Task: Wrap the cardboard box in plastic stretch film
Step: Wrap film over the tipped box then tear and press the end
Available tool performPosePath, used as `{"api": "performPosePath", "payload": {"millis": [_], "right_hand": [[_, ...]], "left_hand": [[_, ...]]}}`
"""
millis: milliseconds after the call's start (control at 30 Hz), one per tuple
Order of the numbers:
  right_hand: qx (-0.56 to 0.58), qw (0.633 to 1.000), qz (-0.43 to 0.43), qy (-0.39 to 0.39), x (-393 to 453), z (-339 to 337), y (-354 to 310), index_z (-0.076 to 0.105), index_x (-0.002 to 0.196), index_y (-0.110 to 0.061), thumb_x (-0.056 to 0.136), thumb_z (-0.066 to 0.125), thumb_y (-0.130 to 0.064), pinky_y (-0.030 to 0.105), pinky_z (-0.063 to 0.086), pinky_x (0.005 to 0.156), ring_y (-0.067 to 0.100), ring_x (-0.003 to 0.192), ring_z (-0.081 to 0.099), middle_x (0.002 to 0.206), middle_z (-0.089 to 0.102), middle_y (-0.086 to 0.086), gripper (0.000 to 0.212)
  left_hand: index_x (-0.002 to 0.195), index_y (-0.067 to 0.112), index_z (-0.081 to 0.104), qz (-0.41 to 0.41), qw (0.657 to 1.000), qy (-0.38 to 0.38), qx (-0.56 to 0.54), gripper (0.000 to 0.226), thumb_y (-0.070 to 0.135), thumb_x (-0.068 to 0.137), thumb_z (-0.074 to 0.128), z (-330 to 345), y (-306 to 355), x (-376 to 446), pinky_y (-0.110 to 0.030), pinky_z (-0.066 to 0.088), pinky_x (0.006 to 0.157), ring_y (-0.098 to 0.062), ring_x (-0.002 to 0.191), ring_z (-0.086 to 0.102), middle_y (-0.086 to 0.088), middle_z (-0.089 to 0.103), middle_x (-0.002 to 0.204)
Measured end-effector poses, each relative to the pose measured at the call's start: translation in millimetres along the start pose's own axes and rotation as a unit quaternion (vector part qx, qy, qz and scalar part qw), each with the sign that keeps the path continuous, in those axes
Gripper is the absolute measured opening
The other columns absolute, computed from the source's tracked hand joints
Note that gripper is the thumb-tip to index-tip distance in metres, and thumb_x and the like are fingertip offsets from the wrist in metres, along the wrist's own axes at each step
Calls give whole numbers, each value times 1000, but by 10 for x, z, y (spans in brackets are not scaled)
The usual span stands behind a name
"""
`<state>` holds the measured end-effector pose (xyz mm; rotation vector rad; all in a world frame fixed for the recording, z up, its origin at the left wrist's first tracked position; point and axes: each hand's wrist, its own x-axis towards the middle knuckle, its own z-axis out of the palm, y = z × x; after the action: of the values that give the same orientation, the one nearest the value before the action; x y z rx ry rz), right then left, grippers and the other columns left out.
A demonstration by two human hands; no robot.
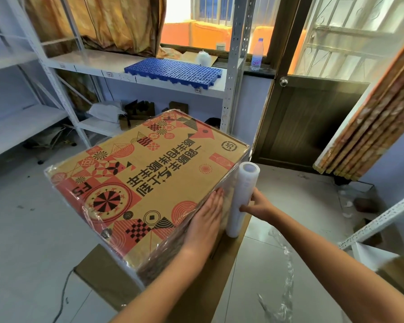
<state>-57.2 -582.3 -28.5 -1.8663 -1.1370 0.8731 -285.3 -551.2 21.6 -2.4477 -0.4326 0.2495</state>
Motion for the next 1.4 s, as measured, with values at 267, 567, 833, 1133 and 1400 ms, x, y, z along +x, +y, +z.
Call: {"api": "performPosePath", "payload": {"millis": [267,567,833,1133,1400], "right_hand": [[-15,1000,23,-5,-58,-51,170,50,122,-25,71,82,-19,17,51,71,12,103,56,109,57,-11,61],[-26,998,58,-24,-104,-107,281,48,104,-51,64,84,-38,8,49,58,4,98,56,105,54,-25,56],[-30,995,24,-88,-97,-152,272,39,119,-51,64,84,-33,22,50,87,5,112,50,117,48,-25,73],[17,996,23,-84,-82,-99,351,38,136,-26,75,79,-25,23,44,91,13,117,48,127,50,-9,73],[51,993,-19,-106,-61,-57,445,35,141,-23,57,78,-59,20,48,89,7,118,51,130,53,-8,100]], "left_hand": [[115,-27,-38,-20,999,28,-41,91,35,101,27,-12,50,-39,-54,-22,103,-47,132,-25,-37,-27,139],[115,-24,-39,-35,996,17,-76,86,32,101,24,-118,115,-37,-53,-25,101,-46,129,-32,-35,-37,135],[126,-22,-27,-46,996,48,-55,77,28,100,26,-136,105,-43,-50,-22,105,-44,132,-29,-32,-32,140],[124,-5,44,-65,979,100,-166,75,33,67,74,-227,26,-41,-39,24,115,-27,134,39,-16,44,141],[106,2,69,-114,971,124,-171,46,24,66,78,-226,127,3,-39,16,113,-25,133,37,-16,46,139]]}}
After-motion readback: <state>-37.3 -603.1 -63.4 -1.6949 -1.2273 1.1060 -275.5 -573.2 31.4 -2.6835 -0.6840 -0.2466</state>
